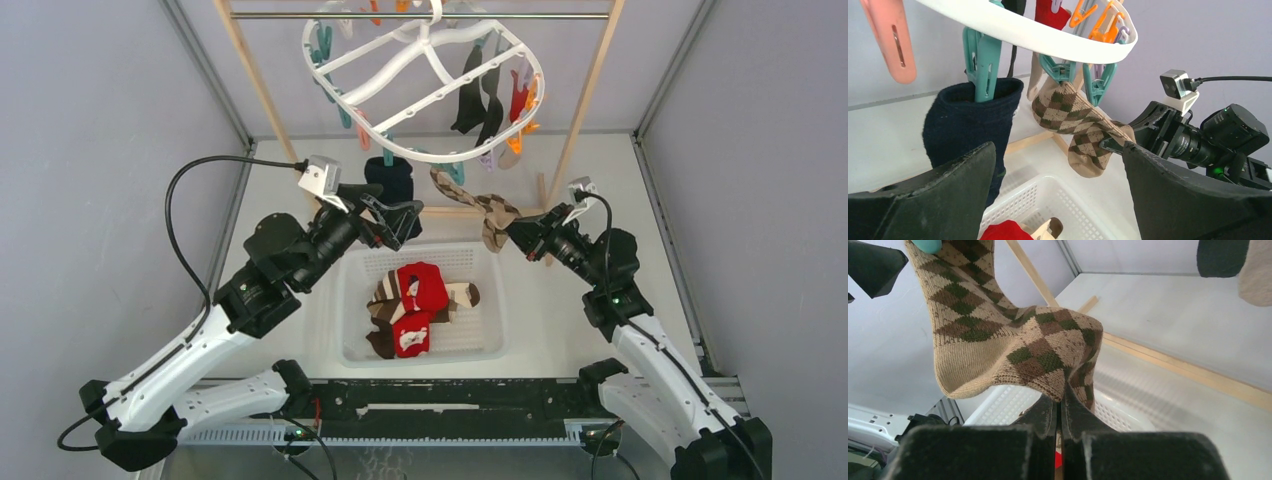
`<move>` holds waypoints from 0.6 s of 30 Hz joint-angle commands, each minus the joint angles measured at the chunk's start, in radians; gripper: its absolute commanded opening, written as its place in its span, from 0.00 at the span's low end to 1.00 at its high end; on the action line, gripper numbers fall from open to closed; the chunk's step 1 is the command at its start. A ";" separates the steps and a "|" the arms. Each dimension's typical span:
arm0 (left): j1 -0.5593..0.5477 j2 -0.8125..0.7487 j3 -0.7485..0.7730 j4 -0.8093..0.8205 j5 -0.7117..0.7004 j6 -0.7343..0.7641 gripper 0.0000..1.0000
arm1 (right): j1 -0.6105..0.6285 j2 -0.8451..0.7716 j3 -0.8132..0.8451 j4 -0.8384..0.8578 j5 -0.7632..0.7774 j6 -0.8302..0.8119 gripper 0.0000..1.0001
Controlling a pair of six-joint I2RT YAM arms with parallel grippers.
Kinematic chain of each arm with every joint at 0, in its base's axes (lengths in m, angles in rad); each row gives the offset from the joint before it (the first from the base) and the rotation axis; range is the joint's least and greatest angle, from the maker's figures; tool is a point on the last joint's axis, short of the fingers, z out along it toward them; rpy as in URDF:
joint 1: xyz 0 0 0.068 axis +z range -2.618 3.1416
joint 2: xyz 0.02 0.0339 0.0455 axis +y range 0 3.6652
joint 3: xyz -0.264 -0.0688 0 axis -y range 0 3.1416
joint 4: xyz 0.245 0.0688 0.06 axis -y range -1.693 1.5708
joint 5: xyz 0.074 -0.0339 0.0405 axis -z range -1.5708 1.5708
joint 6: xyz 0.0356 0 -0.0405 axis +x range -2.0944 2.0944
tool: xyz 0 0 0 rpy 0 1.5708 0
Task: Remove the socks clipped to the hanger
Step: Remove the sock from the hanger.
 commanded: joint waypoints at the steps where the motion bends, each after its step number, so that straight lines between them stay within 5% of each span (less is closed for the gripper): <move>1: 0.005 0.001 0.063 0.061 0.020 0.017 1.00 | -0.018 0.000 0.006 0.077 -0.047 0.041 0.00; 18: 0.006 0.045 0.074 0.129 0.034 0.000 1.00 | 0.099 -0.031 0.006 0.056 -0.092 0.042 0.00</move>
